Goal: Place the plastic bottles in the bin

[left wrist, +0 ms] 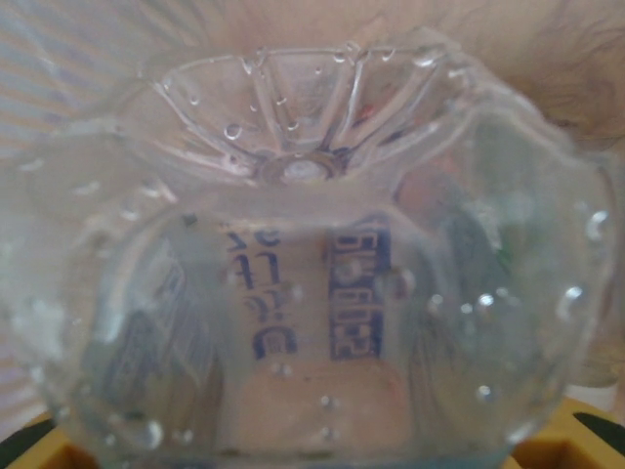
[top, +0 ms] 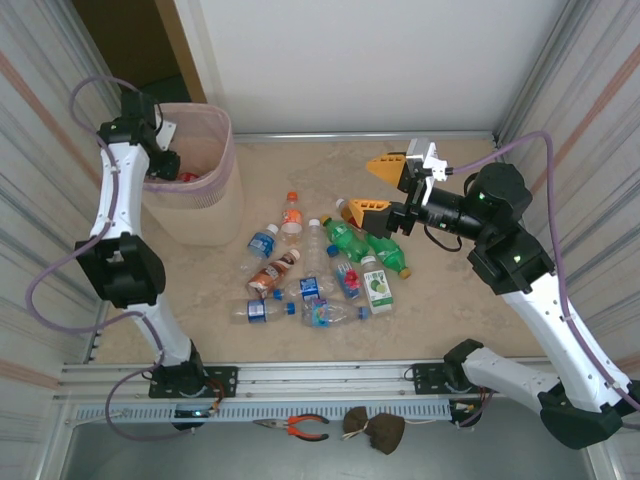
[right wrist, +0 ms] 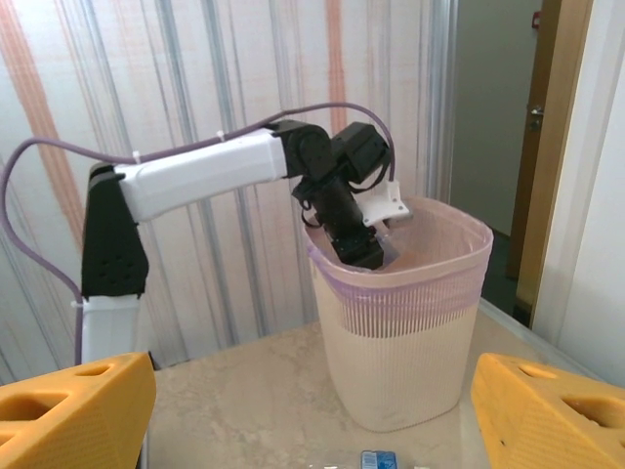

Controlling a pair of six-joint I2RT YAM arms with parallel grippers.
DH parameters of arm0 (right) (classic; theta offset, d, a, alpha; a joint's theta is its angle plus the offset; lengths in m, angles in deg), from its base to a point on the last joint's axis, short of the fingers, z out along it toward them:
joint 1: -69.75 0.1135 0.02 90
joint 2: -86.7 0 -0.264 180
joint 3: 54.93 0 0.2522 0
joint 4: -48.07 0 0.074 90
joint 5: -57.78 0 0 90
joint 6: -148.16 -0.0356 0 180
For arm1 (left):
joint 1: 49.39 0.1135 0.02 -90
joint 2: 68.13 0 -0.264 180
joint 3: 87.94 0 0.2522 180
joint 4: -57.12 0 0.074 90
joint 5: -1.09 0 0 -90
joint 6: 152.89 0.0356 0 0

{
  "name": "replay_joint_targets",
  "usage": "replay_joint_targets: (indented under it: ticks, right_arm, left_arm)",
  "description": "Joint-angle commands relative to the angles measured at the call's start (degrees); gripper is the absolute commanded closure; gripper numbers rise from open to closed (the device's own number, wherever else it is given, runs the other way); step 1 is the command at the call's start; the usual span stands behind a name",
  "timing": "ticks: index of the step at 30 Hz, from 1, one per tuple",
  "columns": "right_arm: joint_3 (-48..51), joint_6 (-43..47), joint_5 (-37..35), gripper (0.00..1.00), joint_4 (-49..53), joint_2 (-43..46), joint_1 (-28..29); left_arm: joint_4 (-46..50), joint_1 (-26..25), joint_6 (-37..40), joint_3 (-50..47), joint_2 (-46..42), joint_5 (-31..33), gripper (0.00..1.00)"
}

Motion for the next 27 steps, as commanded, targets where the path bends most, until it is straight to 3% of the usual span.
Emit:
replay_joint_targets:
  ticks: [1, 17, 27]
  right_arm:
    - [0.52, 1.22, 0.28, 0.16, -0.11, 0.48, -0.34]
    - [1.29, 1.03, 0.18, 0.17, -0.22, 0.86, -0.39]
    - [0.74, 0.61, 0.05, 0.17, -0.81, 0.50, -0.39]
  left_arm:
    - [0.84, 1.10, -0.90, 0.58, 3.22, -3.03, 0.50]
    - [5.49, 1.97, -2.28, 2.69, 17.66, -7.01, 0.39]
    - [4.22, 2.06, -2.96, 1.65, 16.06, -8.35, 0.27]
